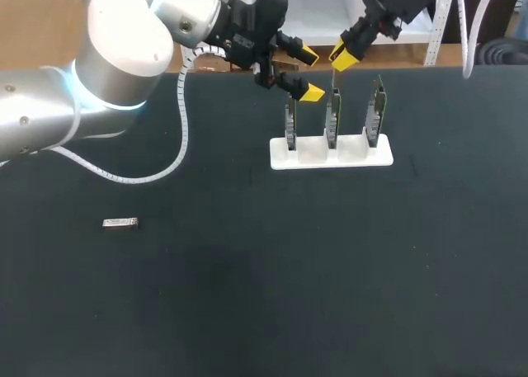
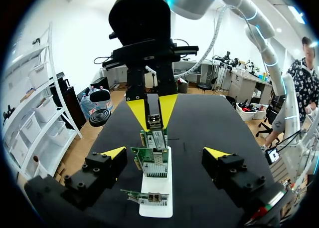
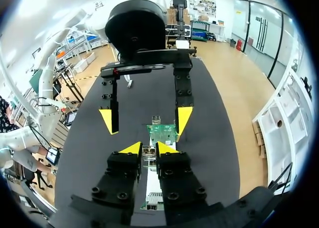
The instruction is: Pick up the optical module with the left hand, and insert it into the network port with the right hand.
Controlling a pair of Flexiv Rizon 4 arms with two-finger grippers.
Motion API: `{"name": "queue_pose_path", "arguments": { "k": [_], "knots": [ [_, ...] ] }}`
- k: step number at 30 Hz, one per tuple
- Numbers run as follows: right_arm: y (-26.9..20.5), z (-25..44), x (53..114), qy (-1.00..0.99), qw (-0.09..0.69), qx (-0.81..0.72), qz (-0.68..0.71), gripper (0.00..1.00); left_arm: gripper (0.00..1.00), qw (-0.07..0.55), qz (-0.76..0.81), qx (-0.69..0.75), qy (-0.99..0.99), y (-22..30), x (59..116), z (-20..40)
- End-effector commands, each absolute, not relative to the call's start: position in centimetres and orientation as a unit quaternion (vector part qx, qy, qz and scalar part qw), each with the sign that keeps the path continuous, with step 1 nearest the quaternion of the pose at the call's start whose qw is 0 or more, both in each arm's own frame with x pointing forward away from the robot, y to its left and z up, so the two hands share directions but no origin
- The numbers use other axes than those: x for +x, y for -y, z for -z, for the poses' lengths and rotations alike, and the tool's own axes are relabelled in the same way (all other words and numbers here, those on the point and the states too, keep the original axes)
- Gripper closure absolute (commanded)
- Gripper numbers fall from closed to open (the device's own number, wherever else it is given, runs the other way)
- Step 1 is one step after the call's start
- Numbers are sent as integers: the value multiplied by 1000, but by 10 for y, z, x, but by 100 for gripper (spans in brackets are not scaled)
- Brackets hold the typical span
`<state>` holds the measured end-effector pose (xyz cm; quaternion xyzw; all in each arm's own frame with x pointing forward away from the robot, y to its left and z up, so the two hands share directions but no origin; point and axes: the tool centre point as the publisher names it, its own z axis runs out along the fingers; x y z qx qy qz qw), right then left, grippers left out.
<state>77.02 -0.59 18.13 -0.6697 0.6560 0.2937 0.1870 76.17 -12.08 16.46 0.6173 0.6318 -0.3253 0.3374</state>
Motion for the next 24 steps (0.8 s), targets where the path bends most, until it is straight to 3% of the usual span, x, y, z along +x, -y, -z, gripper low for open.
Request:
{"name": "queue_pose_path", "arguments": {
  "k": [1,24],
  "knots": [
    [8,-178,760,-661,198,-665,-287,100,0,334,325,619,-633,121,763,-166],
    [18,-174,762,-661,197,-669,-279,100,0,334,325,619,-633,121,763,-166]
  ]
}}
